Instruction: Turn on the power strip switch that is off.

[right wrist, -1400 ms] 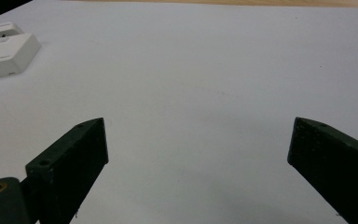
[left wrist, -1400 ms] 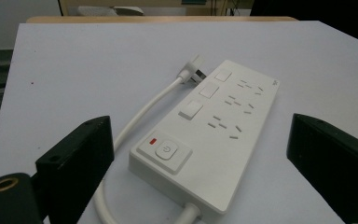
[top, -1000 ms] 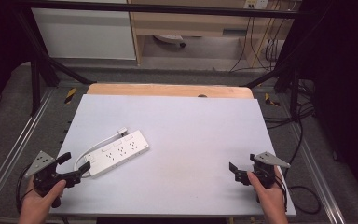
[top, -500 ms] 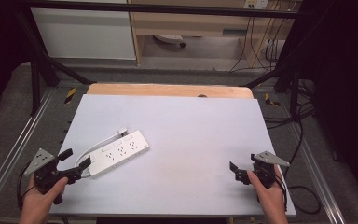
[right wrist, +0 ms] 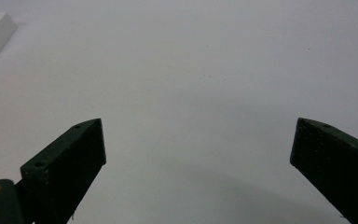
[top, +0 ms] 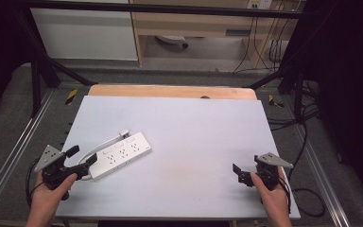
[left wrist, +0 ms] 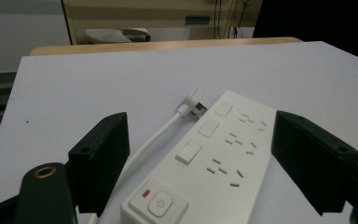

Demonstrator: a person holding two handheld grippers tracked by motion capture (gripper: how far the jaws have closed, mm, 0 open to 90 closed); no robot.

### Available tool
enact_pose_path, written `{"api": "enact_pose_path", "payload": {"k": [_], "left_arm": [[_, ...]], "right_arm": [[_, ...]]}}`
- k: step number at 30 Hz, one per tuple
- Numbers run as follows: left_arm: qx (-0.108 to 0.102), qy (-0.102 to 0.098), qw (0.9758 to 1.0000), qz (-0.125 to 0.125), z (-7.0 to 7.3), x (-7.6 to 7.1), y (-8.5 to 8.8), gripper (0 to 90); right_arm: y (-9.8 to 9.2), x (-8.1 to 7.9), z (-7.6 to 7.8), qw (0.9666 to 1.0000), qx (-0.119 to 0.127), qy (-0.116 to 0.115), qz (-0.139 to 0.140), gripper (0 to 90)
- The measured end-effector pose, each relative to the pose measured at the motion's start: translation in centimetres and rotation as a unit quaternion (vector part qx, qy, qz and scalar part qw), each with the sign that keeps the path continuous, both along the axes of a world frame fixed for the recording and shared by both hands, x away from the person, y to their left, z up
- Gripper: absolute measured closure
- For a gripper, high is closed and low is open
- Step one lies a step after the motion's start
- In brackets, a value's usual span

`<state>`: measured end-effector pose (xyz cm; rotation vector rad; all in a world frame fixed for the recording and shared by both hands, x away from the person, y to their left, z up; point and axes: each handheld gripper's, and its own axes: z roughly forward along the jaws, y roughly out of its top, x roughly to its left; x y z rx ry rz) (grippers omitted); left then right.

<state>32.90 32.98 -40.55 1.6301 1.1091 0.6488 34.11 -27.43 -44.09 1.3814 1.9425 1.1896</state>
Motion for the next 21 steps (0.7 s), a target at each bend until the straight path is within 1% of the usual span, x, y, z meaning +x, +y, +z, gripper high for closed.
{"api": "enact_pose_path", "payload": {"k": [4,7,10,12,15,18,20,21], "left_arm": [[0.002,0.003,1.0,0.0,-0.2,0.5,-0.3,20.6],[0.013,-0.004,0.9999,0.002,-0.1,0.7,-0.6,20.8],[0.009,-0.003,0.9999,-0.002,-0.1,0.9,-0.9,21.5],[0.015,-0.002,0.9999,-0.007,-0.1,1.1,-1.0,22.7],[0.014,-0.003,0.9998,-0.01,-0.1,1.3,-1.1,23.4],[0.015,-0.004,0.9998,-0.008,0.0,1.6,-1.1,24.1],[0.017,-0.005,0.9998,-0.005,0.0,1.8,-1.1,25.5],[0.014,-0.003,0.9999,-0.006,0.0,1.9,-1.1,25.5]], "right_arm": [[0.0,0.0,0.0,1.0,-0.001,-0.002,0.0,3.8],[0.0,0.0,0.1,1.0,-0.002,-0.003,0.0,3.8],[0.0,0.0,0.1,1.0,0.002,-0.003,0.001,4.1],[0.1,-0.1,0.1,1.0,0.004,-0.001,0.004,4.1],[0.2,-0.1,0.1,1.0,0.005,-0.002,0.005,4.1],[0.1,0.0,0.1,1.0,0.006,-0.005,0.004,3.9],[0.1,0.0,0.3,0.9999,0.007,-0.009,0.01,3.0],[0.1,0.0,0.3,0.9999,0.007,-0.009,0.01,3.0]]}}
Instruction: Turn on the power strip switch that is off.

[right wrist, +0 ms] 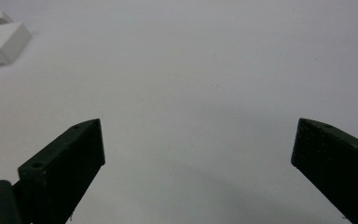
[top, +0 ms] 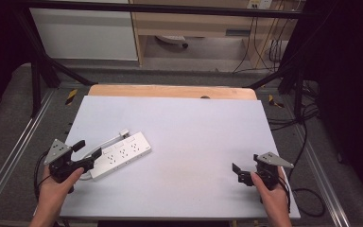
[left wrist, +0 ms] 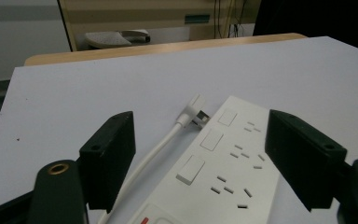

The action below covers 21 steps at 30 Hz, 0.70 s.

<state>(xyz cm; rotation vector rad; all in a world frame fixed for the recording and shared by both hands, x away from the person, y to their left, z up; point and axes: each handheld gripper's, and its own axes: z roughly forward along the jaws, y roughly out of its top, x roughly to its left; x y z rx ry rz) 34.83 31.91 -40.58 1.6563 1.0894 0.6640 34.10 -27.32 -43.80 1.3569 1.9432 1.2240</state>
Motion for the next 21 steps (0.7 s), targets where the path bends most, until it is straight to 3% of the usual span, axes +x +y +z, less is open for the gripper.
{"api": "enact_pose_path", "payload": {"k": [5,21], "left_arm": [[-0.005,0.007,1.0,-0.002,-0.1,0.1,-0.1,27.7],[0.001,0.017,0.9998,-0.005,-0.3,1.5,-0.7,35.1]], "right_arm": [[0.2,-0.2,0.5,0.9995,0.012,-0.02,0.019,2.5],[0.1,-0.3,0.4,0.999,0.011,-0.02,0.038,2.0]]}}
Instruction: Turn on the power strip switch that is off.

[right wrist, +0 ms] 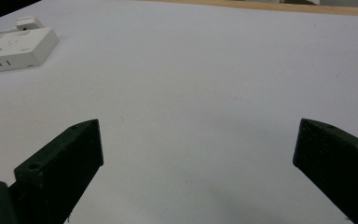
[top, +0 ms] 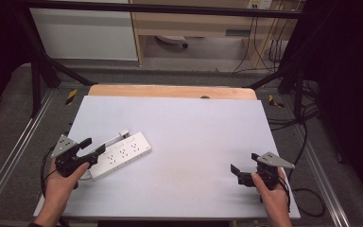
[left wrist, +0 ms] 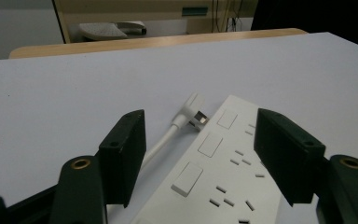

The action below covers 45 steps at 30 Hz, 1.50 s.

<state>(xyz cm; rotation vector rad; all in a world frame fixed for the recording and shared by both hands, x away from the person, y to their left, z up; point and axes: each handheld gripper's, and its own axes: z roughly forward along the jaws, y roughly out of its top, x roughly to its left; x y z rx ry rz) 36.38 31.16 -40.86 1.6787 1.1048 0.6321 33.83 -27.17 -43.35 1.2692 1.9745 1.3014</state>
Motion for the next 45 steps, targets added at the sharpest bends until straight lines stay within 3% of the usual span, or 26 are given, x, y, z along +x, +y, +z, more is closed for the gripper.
{"api": "enact_pose_path", "payload": {"k": [16,31,35,45], "left_arm": [[0.013,0.014,0.9998,0.001,0.0,0.7,0.1,42.4],[0.028,0.03,0.9991,0.007,-0.1,1.9,-0.2,55.3],[0.037,0.036,0.9987,-0.003,-0.3,2.3,-0.4,57.6],[0.045,0.064,0.9969,-0.002,-0.9,3.0,-0.6,75.0]], "right_arm": [[0.0,0.1,-0.1,1.0,-0.006,0.006,0.001,2.0],[-0.1,0.1,-0.2,1.0,-0.005,0.008,0.0,2.0],[-0.1,0.1,-0.2,1.0,-0.004,0.009,-0.002,2.0],[0.1,0.1,-0.2,0.9999,-0.005,0.009,0.001,2.0]]}}
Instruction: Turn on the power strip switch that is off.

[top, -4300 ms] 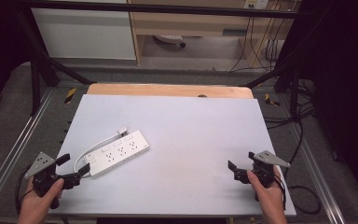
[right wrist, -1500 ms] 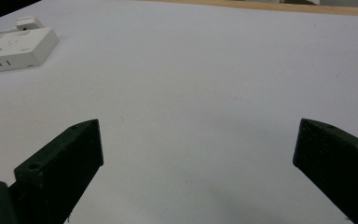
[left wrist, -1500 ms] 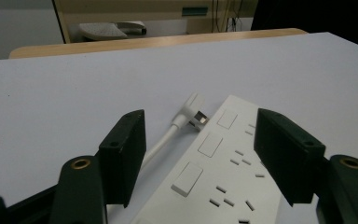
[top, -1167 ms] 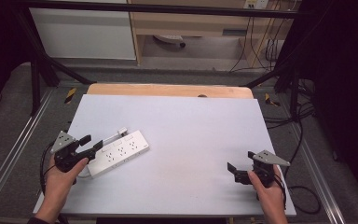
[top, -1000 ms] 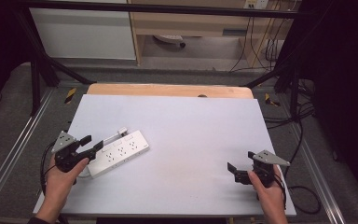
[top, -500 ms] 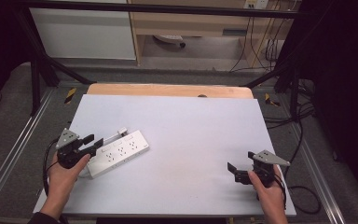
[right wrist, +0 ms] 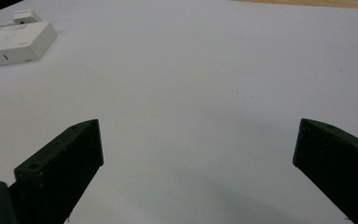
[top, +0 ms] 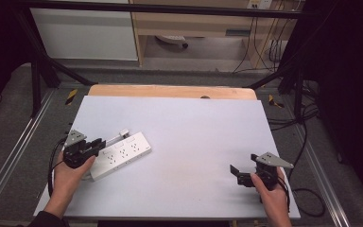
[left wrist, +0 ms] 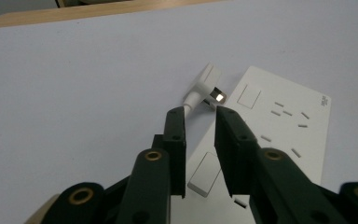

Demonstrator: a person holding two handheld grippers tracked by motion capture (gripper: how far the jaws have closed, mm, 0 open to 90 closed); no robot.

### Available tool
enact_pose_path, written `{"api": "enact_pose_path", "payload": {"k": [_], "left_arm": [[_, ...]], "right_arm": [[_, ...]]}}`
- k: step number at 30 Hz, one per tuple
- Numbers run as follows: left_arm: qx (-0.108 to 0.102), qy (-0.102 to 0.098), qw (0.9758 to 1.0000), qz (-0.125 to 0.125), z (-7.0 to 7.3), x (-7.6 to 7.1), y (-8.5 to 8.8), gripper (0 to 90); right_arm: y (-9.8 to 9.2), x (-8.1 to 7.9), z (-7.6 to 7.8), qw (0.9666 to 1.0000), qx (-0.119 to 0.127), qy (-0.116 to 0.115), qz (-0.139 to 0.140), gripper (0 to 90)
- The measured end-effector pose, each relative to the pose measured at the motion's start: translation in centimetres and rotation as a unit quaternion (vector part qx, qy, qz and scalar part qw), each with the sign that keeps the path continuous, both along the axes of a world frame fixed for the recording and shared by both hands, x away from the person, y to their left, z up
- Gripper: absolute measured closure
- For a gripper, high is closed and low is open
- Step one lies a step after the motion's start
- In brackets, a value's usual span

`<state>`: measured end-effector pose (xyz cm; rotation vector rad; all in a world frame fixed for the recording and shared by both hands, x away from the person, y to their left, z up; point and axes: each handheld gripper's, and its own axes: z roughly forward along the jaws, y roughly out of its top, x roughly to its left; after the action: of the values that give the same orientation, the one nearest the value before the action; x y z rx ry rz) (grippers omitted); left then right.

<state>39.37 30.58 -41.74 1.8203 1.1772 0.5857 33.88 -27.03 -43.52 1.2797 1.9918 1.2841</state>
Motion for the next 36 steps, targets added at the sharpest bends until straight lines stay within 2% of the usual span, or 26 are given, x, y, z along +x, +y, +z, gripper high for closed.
{"api": "enact_pose_path", "payload": {"k": [6,12,17,36], "left_arm": [[0.001,0.007,1.0,0.001,-0.17,0.25,0.17,79.7],[-0.009,0.015,0.9998,-0.003,-0.28,0.46,0.35,86.4],[-0.005,0.022,0.9997,-0.01,-0.43,0.53,0.33,90.0],[0.012,0.056,0.9982,-0.016,-0.99,0.54,0.17,90.0]], "right_arm": [[-0.02,0.06,-0.03,1.0,0.0,0.001,-0.001,2.0],[-0.07,0.1,-0.09,1.0,0.001,0.004,-0.004,2.0],[-0.02,0.09,-0.09,1.0,-0.001,0.003,-0.001,2.0],[-0.07,0.03,-0.14,1.0,-0.002,0.007,-0.001,2.0]]}}
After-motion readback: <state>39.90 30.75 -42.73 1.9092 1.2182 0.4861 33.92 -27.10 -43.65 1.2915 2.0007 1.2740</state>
